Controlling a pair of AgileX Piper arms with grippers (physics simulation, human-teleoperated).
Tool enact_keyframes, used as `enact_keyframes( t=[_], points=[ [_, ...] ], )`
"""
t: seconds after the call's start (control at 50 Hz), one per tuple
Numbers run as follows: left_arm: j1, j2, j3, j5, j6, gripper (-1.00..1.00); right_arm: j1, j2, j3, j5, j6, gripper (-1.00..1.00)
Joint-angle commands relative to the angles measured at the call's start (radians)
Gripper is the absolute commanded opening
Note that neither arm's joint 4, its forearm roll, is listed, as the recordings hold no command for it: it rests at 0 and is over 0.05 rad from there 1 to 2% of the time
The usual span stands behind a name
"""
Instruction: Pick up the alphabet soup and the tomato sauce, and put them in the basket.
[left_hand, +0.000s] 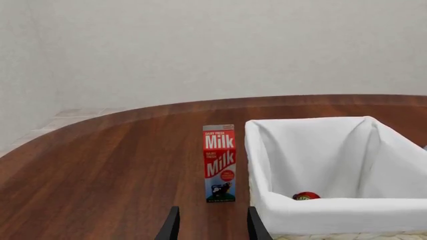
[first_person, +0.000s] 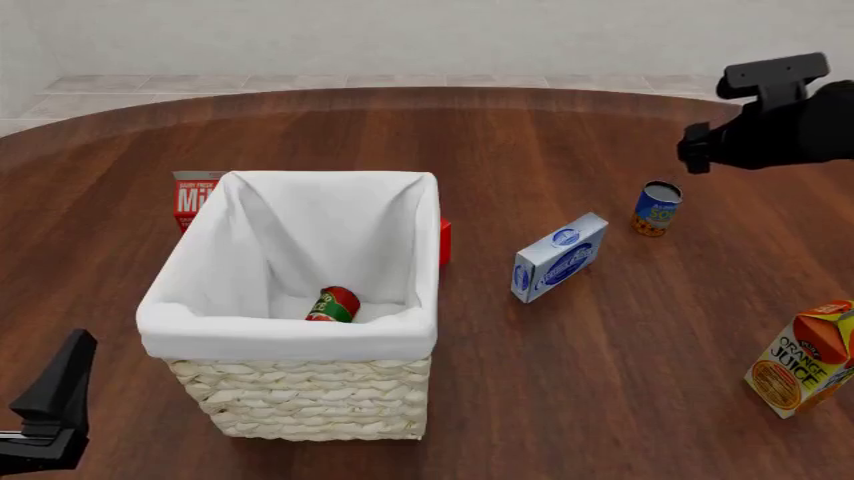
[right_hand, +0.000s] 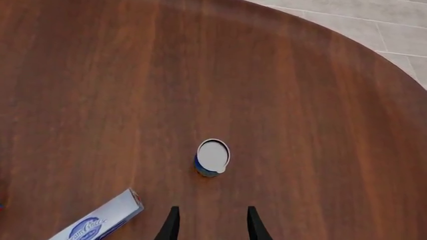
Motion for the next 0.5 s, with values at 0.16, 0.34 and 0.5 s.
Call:
enact_keyframes(
  t=[0.16,0.34,0.5],
  points=[
    [0.001,-0.001,0.000,-0.002,-0.003,1.00,-0.008,0.058,-0.029,-0.005,0.006,1.00],
    [0.001,-0.001,0.000,-0.002,-0.004,1.00,-0.021,0.099,-0.047,-0.015,-0.003,1.00],
    [0.002,0.000,0.000,-0.002,-0.005,1.00,-0.032,0.128,-0.066,-0.012,-0.011,1.00]
  ],
)
